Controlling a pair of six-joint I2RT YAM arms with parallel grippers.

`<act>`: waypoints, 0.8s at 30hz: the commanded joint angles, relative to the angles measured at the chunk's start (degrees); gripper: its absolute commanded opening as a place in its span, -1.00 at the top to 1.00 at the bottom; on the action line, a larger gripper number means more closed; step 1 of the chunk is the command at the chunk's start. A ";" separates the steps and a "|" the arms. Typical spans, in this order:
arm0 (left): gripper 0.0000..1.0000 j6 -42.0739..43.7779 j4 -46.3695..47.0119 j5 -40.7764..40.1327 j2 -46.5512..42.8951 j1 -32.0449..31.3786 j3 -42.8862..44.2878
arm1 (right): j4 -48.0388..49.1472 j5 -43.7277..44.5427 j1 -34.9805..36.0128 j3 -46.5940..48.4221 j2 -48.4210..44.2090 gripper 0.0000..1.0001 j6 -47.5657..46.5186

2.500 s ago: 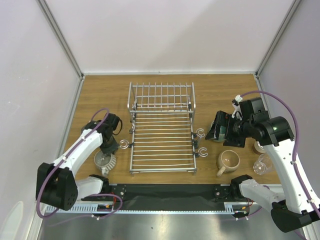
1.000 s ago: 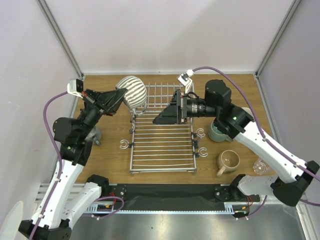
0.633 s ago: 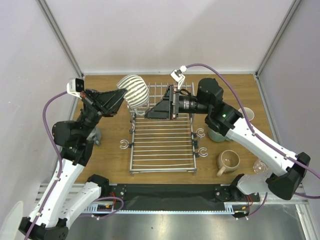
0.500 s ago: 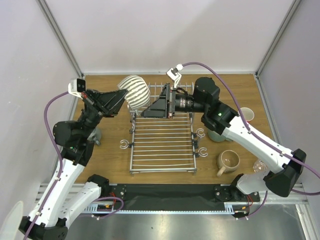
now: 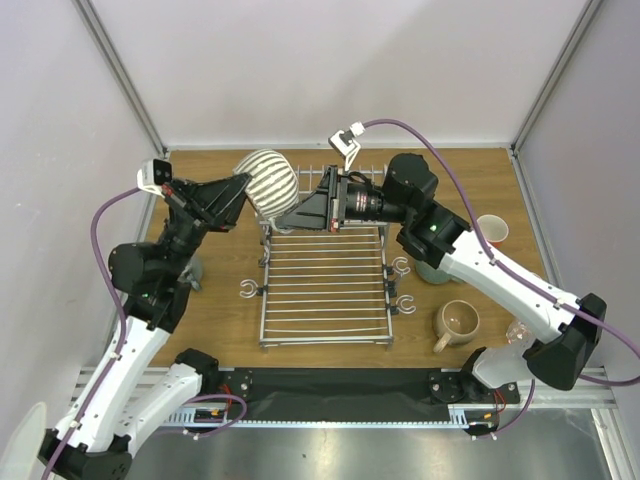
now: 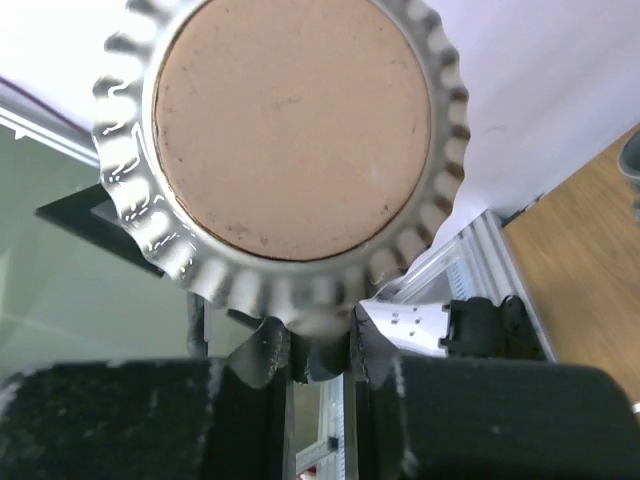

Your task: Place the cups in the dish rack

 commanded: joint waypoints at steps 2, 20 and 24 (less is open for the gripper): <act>0.99 0.31 2.34 2.05 -0.80 -1.27 0.91 | 2.62 2.08 0.90 2.99 0.24 1.00 1.64; -0.98 46.96 -91.90 -1.70 -5.66 3.65 24.88 | -36.05 46.62 11.78 -5.18 -15.59 1.00 -16.29; -0.96 52.16 -101.37 -12.07 -3.79 3.65 33.32 | -39.22 63.75 23.90 -7.81 -13.66 1.00 -19.01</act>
